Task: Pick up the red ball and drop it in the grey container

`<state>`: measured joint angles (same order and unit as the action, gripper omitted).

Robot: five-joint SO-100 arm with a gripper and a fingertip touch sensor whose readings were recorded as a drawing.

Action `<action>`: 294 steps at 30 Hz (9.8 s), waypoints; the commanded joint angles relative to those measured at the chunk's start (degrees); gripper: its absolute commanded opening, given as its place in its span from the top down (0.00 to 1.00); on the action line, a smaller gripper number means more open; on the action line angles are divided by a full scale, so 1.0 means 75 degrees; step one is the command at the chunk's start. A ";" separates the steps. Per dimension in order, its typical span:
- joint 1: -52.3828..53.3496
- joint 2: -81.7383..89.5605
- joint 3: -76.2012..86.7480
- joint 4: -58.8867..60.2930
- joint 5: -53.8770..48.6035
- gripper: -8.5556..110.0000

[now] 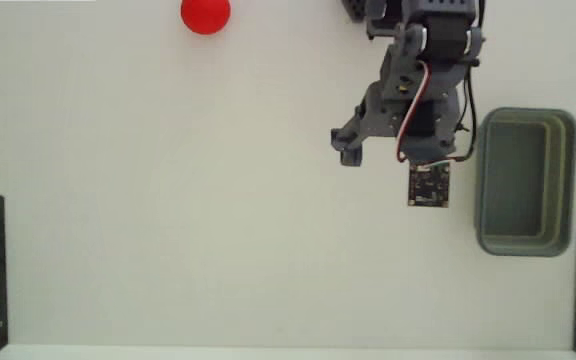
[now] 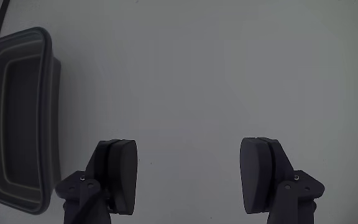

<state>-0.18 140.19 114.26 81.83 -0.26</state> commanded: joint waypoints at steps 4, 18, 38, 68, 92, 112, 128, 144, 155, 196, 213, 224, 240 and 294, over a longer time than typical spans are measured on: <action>0.0023 0.0257 0.0039 0.0018 0.0035 0.00; 0.0023 0.0257 0.0039 0.0018 0.0035 0.00; 0.0023 0.0257 0.0039 0.0018 0.0035 0.00; 0.0023 0.0257 0.0039 0.0018 0.0035 0.00; 0.0023 0.0257 0.0039 0.0018 0.0035 0.00; 0.1866 0.0257 0.0039 0.0018 0.0035 0.00; 0.3558 0.0257 0.0039 0.0018 0.0035 0.00; 0.5232 0.0257 0.0039 0.0018 0.0035 0.00; 0.6360 0.0257 0.0039 0.0018 0.0035 0.00; 1.0332 0.0257 0.0039 0.0018 0.0035 0.00; 1.0329 0.0257 0.0039 0.0018 0.0035 0.00; 1.0329 0.0257 0.0039 0.0018 0.0035 0.00; 1.0473 0.0257 0.0039 0.0018 0.0035 0.00; 1.0943 0.0257 0.0039 0.0018 0.0035 0.00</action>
<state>80.33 140.19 114.26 81.83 -0.18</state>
